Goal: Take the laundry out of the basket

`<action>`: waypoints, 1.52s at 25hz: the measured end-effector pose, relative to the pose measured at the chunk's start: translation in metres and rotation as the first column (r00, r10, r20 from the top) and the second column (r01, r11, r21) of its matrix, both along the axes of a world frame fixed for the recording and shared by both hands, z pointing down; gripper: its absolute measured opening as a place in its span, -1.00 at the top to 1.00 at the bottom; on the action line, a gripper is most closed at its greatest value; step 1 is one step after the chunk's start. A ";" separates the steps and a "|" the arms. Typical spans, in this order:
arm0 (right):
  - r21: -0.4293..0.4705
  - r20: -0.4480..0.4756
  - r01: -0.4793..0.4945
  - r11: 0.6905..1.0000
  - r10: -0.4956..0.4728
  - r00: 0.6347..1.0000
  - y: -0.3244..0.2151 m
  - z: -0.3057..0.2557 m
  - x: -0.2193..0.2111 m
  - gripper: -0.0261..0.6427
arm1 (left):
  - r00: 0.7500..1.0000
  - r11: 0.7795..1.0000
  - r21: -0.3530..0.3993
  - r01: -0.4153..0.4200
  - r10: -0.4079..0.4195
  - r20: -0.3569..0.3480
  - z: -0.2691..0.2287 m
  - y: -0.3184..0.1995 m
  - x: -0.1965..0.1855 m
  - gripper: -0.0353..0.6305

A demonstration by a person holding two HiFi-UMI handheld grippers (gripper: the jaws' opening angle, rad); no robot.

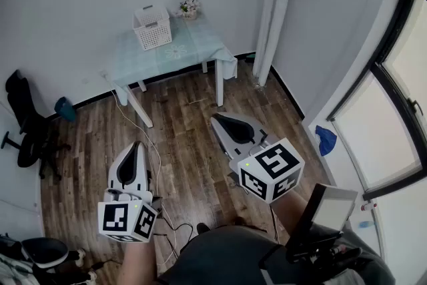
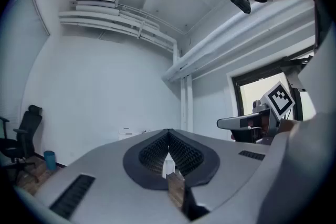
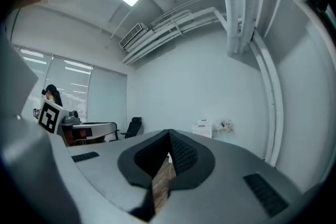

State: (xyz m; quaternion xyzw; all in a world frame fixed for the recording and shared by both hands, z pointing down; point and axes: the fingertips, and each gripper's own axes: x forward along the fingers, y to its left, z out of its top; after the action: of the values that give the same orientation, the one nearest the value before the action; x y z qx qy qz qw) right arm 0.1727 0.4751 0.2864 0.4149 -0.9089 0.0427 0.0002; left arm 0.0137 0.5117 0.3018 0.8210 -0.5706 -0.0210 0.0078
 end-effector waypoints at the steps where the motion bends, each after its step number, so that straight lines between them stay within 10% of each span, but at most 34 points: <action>1: 0.001 -0.003 -0.002 1.000 0.002 1.000 0.000 0.000 0.000 0.88 | 1.000 1.000 0.003 -0.001 0.001 0.005 -0.001 0.001 0.000 0.87; 16: 0.006 -0.002 -0.042 0.999 0.042 0.999 -0.006 0.000 -0.020 0.88 | 0.987 0.997 -0.046 -0.057 0.063 0.148 0.014 -0.008 -0.026 0.87; 38: 0.004 -0.041 -0.044 0.999 0.044 0.998 -0.027 0.010 -0.095 0.87 | 0.996 0.996 -0.028 -0.090 0.090 -0.021 0.023 -0.033 -0.087 0.87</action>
State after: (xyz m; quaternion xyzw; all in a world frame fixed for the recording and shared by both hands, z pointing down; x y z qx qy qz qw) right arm 0.0779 0.4476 0.2962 0.4357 -0.8993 0.0330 0.0172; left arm -0.0735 0.4791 0.3250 0.8454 -0.5331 -0.0205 0.0261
